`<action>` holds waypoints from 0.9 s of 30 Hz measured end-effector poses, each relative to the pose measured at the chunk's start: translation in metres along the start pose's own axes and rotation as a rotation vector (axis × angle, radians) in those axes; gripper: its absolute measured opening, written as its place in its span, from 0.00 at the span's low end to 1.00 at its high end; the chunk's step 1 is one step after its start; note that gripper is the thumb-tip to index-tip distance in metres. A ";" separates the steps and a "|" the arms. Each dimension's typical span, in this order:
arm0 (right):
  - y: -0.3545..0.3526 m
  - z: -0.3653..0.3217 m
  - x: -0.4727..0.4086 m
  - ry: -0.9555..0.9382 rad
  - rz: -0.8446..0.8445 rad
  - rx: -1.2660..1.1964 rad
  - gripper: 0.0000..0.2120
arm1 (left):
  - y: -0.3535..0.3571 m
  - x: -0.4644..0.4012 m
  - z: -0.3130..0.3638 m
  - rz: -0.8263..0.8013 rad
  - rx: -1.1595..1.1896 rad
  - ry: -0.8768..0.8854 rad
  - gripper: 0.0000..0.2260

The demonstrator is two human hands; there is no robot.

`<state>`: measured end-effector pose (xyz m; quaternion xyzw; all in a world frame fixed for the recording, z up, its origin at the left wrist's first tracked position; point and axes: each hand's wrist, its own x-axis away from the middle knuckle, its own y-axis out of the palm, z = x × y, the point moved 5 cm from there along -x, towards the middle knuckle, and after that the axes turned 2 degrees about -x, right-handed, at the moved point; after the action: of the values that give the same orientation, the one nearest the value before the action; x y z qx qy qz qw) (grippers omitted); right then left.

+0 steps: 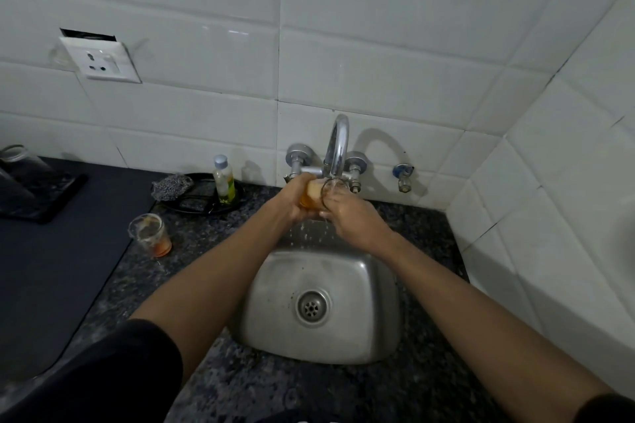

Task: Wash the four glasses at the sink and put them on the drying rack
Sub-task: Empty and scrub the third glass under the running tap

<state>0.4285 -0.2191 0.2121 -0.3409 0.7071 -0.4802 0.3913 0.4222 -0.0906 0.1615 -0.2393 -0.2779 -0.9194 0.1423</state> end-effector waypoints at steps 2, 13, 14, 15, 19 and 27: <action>0.006 -0.001 -0.005 0.148 0.010 -0.167 0.13 | 0.000 0.000 -0.001 0.023 0.067 0.026 0.15; 0.003 -0.005 -0.008 0.122 -0.030 -0.203 0.12 | 0.006 0.000 -0.004 -0.027 0.160 0.053 0.17; 0.005 -0.005 -0.011 0.158 -0.026 -0.270 0.13 | 0.007 -0.001 -0.005 -0.038 0.173 0.067 0.19; 0.003 -0.006 -0.012 0.159 -0.026 -0.264 0.14 | 0.008 -0.001 -0.006 -0.054 0.186 0.065 0.20; -0.003 -0.003 -0.008 -0.062 -0.085 0.152 0.10 | 0.007 0.000 -0.007 -0.069 0.089 -0.031 0.20; 0.010 -0.002 -0.012 0.183 -0.041 -0.192 0.15 | 0.006 0.002 -0.012 -0.014 0.157 -0.008 0.16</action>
<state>0.4308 -0.2050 0.2061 -0.3460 0.7756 -0.4470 0.2810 0.4184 -0.1025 0.1567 -0.2291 -0.3515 -0.8947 0.1532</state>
